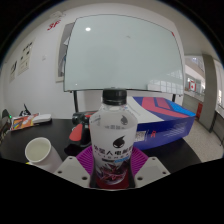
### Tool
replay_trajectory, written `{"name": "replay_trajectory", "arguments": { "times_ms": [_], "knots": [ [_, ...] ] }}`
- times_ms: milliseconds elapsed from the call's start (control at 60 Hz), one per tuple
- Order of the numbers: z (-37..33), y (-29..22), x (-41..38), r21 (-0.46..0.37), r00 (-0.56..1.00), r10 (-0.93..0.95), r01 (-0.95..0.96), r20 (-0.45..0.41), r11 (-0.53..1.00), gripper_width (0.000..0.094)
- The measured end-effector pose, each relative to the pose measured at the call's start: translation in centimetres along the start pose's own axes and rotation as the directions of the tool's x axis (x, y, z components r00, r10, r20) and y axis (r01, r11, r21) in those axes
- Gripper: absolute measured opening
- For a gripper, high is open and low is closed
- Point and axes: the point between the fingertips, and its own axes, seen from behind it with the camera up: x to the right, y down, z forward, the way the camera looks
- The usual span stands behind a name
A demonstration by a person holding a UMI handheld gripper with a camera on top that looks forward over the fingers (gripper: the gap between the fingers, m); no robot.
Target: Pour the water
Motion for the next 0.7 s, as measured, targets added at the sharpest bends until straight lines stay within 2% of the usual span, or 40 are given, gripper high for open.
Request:
{"name": "replay_trajectory", "arguments": {
  "times_ms": [150,250,300,350,450,583,700],
  "knots": [
    [-0.9,0.5,0.0,-0.021,1.000,-0.017,0.017,-0.008,1.000,0.0582],
    [-1.7,1.1,0.5,-0.069,0.999,-0.009,0.006,-0.037,0.998,0.0861],
    [-2.7,0.8,0.6,-0.074,0.999,-0.003,-0.001,-0.052,0.997,0.0815],
    [-4.0,0.7,0.9,-0.088,0.997,0.002,-0.008,-0.076,0.996,0.0847],
    [-7.8,0.3,0.8,-0.103,0.994,0.014,-0.025,-0.109,0.994,0.0848],
    [-15.9,-0.5,-0.5,-0.106,0.989,0.000,-0.016,-0.148,0.994,0.0853],
    [-23.6,-0.2,-3.0,-0.131,0.990,0.015,-0.034,-0.143,0.991,0.0843]
  ]
}}
